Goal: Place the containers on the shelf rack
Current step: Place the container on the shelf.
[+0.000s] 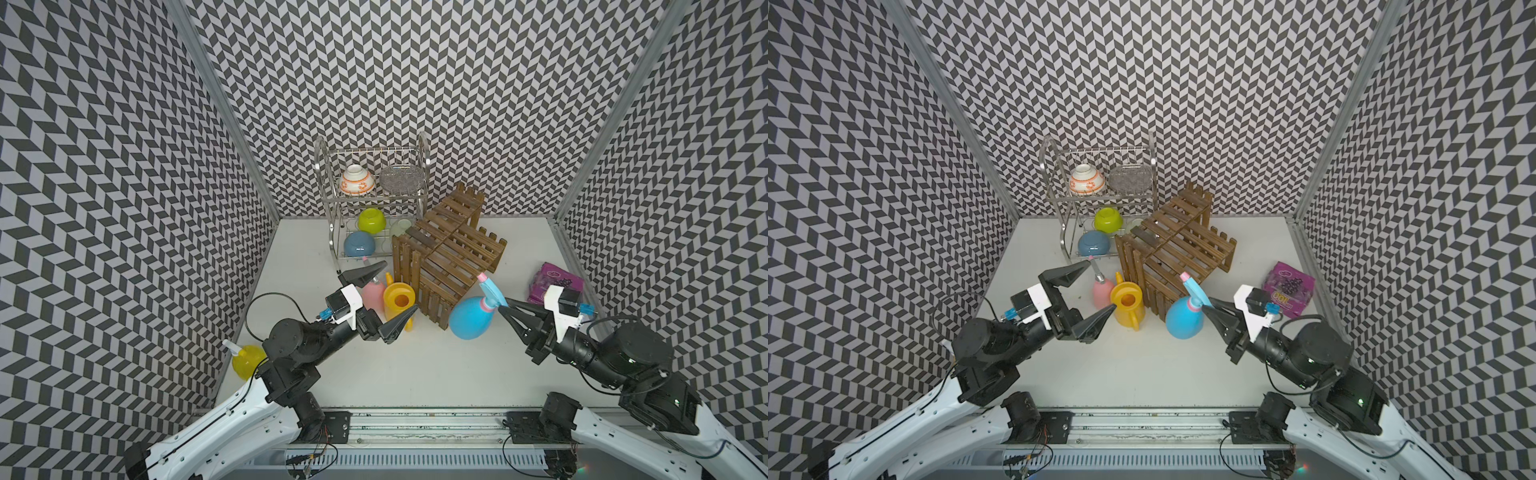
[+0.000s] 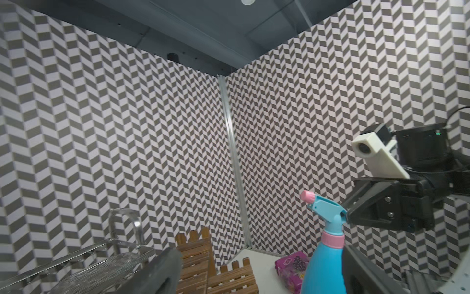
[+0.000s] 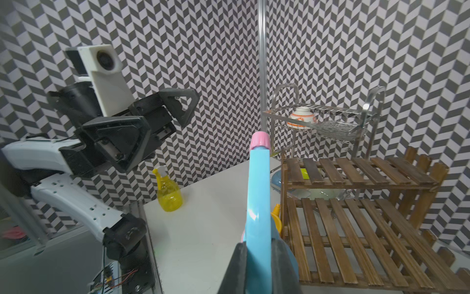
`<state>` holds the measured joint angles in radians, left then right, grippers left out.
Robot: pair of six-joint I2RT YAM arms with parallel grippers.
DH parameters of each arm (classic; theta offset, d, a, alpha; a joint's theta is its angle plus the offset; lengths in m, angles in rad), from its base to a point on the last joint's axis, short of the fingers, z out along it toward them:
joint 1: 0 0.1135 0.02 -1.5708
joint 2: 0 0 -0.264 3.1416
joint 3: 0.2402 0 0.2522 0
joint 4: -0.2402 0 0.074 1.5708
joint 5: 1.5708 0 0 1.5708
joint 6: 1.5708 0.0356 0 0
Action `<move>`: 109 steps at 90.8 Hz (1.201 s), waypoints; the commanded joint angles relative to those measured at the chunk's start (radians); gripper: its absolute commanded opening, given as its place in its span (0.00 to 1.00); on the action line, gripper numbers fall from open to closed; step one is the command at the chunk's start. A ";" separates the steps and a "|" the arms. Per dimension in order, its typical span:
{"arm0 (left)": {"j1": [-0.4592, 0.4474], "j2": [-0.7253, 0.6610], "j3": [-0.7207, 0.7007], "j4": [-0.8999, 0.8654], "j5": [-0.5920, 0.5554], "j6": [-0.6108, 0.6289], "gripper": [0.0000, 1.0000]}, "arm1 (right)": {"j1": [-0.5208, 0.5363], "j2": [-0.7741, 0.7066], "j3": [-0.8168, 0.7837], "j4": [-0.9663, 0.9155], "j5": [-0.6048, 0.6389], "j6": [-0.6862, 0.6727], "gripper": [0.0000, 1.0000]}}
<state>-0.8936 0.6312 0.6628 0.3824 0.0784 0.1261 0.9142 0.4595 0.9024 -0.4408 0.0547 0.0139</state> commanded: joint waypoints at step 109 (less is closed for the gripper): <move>0.005 -0.234 -0.101 -0.304 -0.261 -0.155 1.00 | -0.521 0.923 0.906 0.036 -0.153 -0.025 0.00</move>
<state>-0.8932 0.4164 0.5774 0.1097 -0.1726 -0.0277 0.4046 1.3056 1.7161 -0.4435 0.0242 -0.0208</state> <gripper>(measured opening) 0.999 0.143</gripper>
